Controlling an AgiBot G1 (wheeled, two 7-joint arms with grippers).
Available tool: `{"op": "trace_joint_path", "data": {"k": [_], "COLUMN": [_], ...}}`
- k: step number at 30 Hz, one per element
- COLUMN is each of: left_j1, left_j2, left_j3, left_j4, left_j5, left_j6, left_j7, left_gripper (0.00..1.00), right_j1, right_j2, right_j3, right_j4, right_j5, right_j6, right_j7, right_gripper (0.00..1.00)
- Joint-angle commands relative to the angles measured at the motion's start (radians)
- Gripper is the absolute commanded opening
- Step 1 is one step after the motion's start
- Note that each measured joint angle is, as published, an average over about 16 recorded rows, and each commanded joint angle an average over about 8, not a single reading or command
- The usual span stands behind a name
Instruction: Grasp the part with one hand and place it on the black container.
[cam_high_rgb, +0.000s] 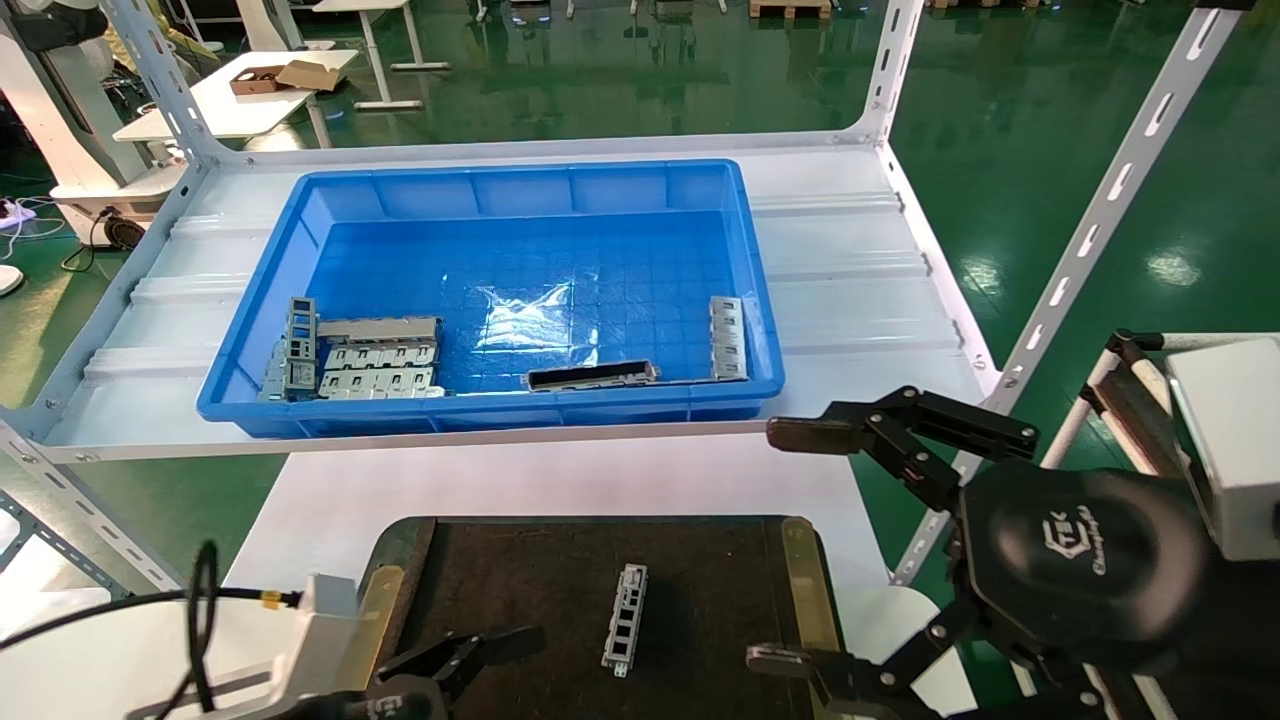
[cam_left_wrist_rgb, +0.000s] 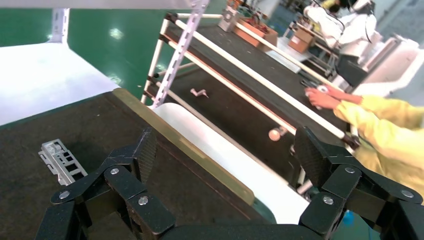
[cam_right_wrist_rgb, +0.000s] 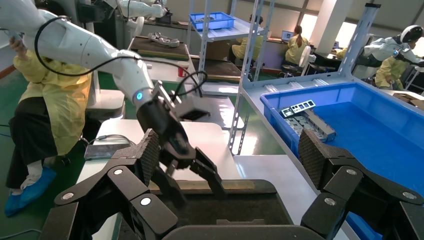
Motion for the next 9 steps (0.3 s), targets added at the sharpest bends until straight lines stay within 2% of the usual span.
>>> {"op": "trace_joint_path", "data": {"k": [1, 9], "left_j1": [-0.010, -0.031], "left_j2": [-0.024, -0.044], "left_j3": [-0.006, -0.021], "left_j4": [0.001, 0.001], "left_j5": [-0.006, -0.021], "left_j6": [0.037, 0.061], "left_j7": [0.001, -0.008], "left_gripper": [1.00, 1.00], "right_j1": [0.000, 0.000], "right_j2": [0.000, 0.000], "right_j3": [0.000, 0.000], "right_j4": [0.000, 0.000], "right_j5": [0.000, 0.000], "right_j6": [0.000, 0.000], "right_j7": [0.000, 0.000], "right_gripper": [1.00, 1.00]}}
